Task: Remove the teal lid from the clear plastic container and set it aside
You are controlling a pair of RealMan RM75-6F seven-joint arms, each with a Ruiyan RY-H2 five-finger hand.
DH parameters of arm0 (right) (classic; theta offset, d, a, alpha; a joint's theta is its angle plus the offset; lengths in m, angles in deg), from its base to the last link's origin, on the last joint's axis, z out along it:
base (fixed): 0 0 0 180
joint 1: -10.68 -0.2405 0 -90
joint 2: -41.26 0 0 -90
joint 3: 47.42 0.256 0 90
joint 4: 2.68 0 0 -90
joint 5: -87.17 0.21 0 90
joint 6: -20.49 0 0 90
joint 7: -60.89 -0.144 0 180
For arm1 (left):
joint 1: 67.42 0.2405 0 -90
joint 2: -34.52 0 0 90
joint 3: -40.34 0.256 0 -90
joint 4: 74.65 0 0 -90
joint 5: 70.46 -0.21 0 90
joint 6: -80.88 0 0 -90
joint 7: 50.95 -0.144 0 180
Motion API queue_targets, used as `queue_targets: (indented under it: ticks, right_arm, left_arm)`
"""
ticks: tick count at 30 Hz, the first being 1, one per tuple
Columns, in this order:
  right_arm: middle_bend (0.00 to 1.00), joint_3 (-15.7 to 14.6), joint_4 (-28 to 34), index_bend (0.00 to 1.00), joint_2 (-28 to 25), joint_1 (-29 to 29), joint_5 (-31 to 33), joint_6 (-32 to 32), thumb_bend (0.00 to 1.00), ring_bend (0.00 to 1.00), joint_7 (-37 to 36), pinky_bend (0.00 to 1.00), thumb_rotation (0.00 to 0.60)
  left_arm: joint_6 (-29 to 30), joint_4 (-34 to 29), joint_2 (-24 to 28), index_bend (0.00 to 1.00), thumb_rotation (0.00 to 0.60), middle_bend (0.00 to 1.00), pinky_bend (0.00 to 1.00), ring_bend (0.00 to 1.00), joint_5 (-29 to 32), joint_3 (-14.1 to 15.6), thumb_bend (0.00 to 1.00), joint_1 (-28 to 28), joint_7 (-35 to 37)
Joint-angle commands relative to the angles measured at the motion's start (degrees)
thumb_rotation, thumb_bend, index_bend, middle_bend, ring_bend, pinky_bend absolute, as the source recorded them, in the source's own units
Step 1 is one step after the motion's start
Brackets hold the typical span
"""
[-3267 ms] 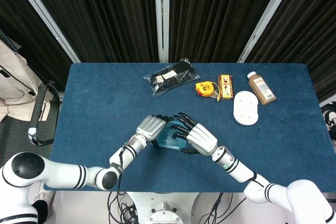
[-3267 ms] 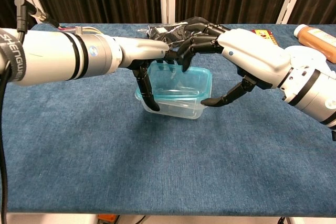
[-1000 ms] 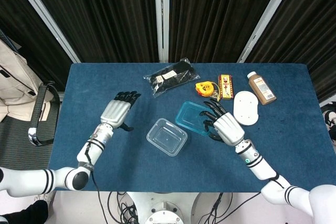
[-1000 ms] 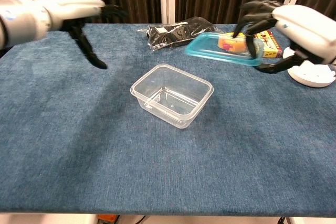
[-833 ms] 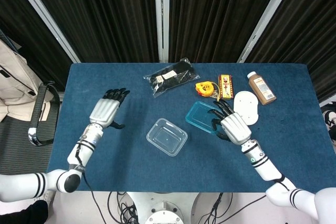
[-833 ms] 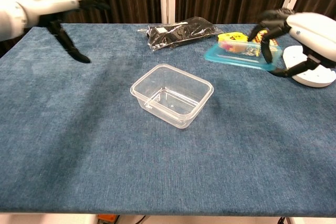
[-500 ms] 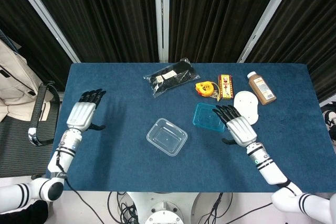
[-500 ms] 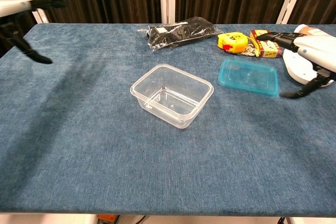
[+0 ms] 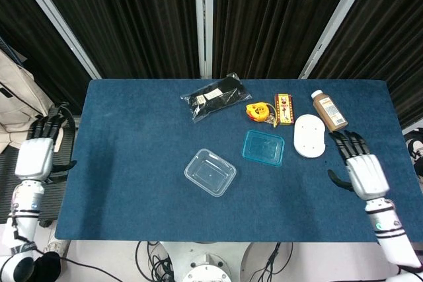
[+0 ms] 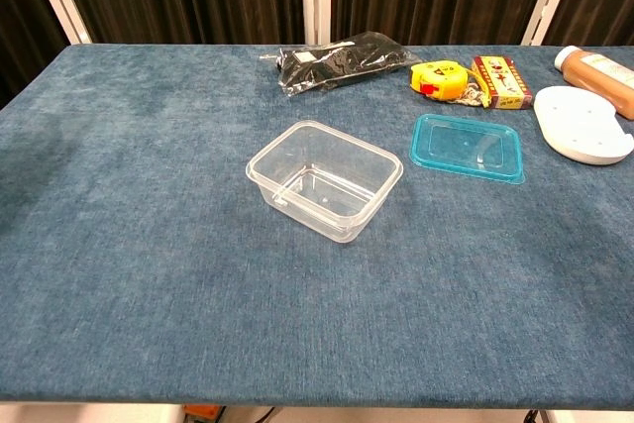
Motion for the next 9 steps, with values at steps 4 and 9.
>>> queue_targets:
  ticks: [4,9]
  right_arm:
    - [0.12,-2.07,3.28,0.08,-6.16,8.73,-1.61,-8.22,0.24,0.02,-7.36,0.09,0.6]
    - [0.1,-3.74,2.16,0.08,-7.01,11.79,-3.39,-9.29,0.25,0.01,-10.86,0.06,0.6]
  left_arm:
    - [8.82,-4.29,4.54,0.1,0.6,0.06,0.01,0.0,-6.81,3.56,0.0,8.66,1.5]
    - [13.25,-6.99,5.05,0.1,0.6,0.06,0.01,0.0,-9.52,5.43,0.0,14.11,0.47]
